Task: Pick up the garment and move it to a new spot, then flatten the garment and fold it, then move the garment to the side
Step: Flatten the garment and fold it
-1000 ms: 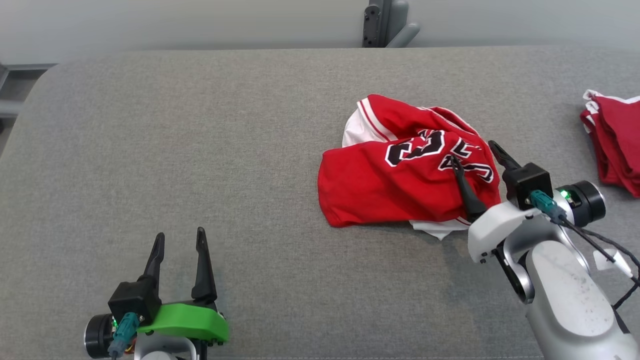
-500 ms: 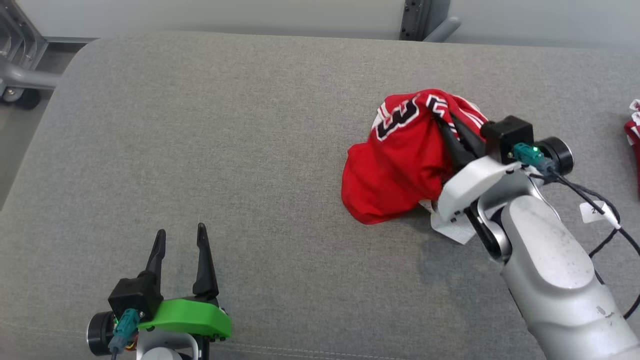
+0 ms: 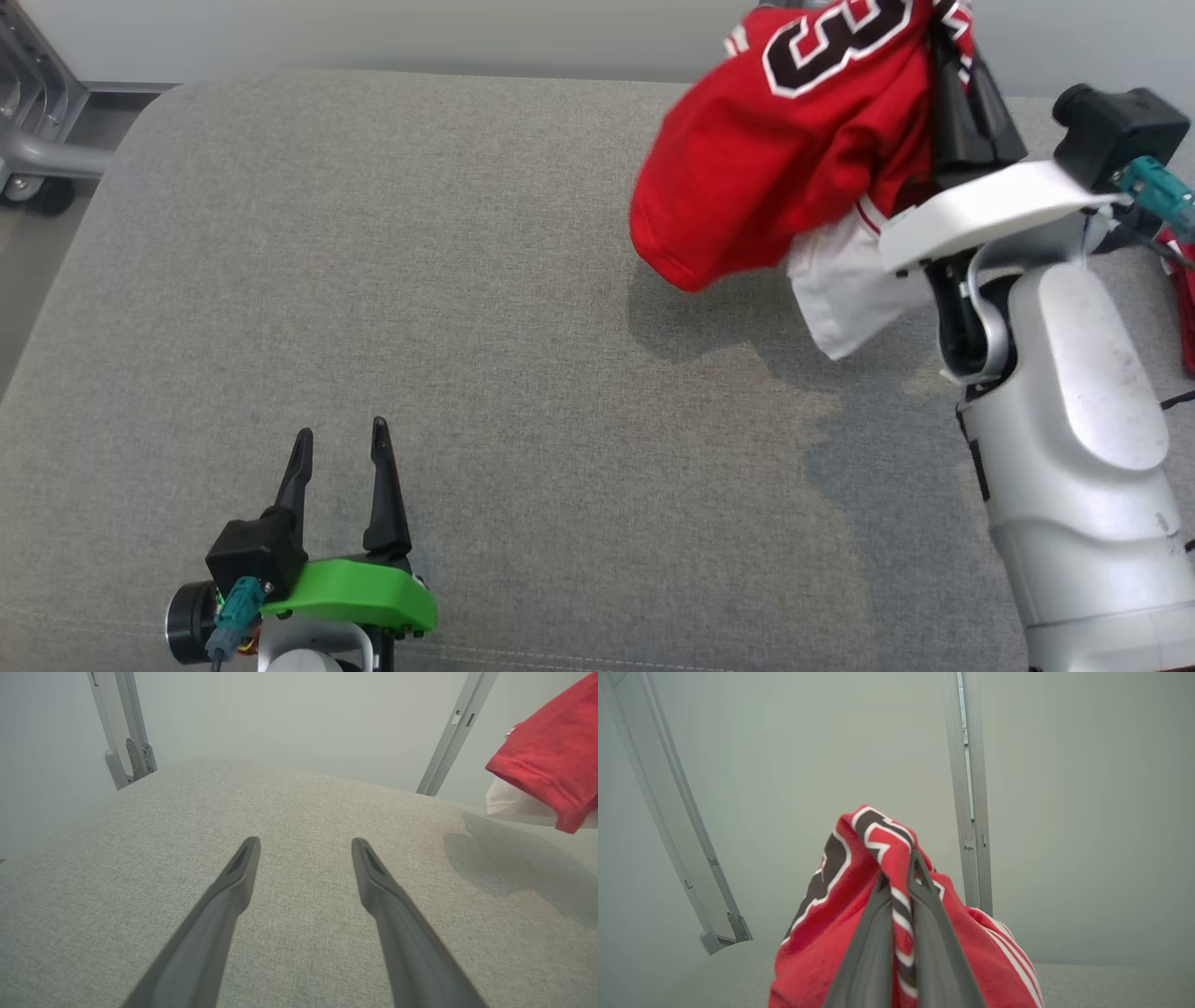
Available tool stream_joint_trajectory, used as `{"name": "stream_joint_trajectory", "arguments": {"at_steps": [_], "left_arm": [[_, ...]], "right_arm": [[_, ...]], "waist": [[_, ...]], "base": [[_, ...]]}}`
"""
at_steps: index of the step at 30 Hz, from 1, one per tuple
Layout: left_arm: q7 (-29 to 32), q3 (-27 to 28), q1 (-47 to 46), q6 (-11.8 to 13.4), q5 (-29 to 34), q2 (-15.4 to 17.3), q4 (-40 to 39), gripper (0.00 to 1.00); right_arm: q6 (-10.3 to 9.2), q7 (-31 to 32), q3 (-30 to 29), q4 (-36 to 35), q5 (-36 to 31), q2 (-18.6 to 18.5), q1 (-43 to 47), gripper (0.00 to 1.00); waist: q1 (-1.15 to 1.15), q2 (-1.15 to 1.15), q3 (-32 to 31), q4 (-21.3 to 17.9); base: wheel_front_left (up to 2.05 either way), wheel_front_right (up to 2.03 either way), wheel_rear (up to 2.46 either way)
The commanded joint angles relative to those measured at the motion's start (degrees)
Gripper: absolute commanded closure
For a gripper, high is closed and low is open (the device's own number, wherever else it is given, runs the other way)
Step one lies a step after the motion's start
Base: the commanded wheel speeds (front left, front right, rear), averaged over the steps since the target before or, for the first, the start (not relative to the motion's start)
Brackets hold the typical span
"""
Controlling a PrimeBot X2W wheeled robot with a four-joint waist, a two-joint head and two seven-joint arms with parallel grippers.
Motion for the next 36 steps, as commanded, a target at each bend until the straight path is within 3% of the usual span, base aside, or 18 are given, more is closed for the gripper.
{"name": "stream_joint_trajectory", "arguments": {"at_steps": [1, 7, 14, 23, 24, 25, 26, 27, 36], "left_arm": [[-0.03, -0.01, -0.23, -0.01, -0.15, 0.08, 0.06, 0.0], [-0.03, -0.36, -1.48, -0.09, -0.33, 0.08, -0.1, 0.0], [-0.03, -1.49, -2.63, -0.49, -0.51, 0.08, 0.27, 0.0], [-0.03, -2.54, -3.64, -0.11, -0.8, 0.08, 0.51, 0.0], [-0.03, -2.44, -3.63, -0.03, -0.75, 0.08, 0.53, 0.0], [-0.03, -2.34, -3.66, -0.01, -0.7, 0.08, 0.53, 0.0], [-0.03, -2.12, -3.67, 0.0, -0.64, 0.09, 0.49, 0.0], [-0.03, -1.98, -3.73, 0.09, -0.56, 0.08, 0.43, 0.0], [-0.03, -1.28, -3.6, -0.28, 0.67, 0.09, 0.23, 0.0]], "right_arm": [[-0.01, 0.26, 0.69, 0.83, 0.86, 0.17, 1.66, 1.0], [-0.01, -0.4, 4.58, 7.87, 5.89, 0.09, 2.91, 1.0], [-0.01, -3.59, 6.59, 16.06, 10.28, 0.03, -3.29, 1.0], [-0.01, -5.94, -11.36, 34.42, -3.06, -1.39, -12.13, 1.0], [-0.01, -6.06, -13.01, 35.62, -4.12, -1.37, -12.56, 0.84], [-0.01, -6.13, -14.33, 36.45, -5.39, -1.42, -13.01, 0.6], [-0.01, -6.19, -15.37, 36.74, -6.38, -1.41, -13.4, 0.07], [-0.01, -6.24, -16.43, 36.07, -6.85, -1.49, -13.61, 0.0], [-0.01, -6.13, -13.17, 22.35, -6.1, -0.12, -4.84, 0.0]], "waist": [[0.0, 0.0, 0.11, 0.13], [0.0, 0.0, 1.42, 0.46], [0.0, 0.0, 2.72, 1.74], [0.0, 0.0, 4.69, 4.44], [0.0, 0.0, 4.91, 4.48], [0.0, 0.0, 5.09, 4.44], [0.0, 0.0, 5.32, 4.26], [0.0, 0.0, 5.51, 4.04], [0.0, 0.0, 5.14, -0.25]], "base": [[0.0, 0.0, 0.0], [0.0, 0.0, 0.0], [0.0, 0.0, 0.0], [0.0, 0.0, 0.0], [0.0, 0.0, 0.0], [0.0, 0.0, 0.0], [0.0, 0.0, 0.0], [0.0, 0.0, 0.0], [0.0, 0.0, 0.0]]}}
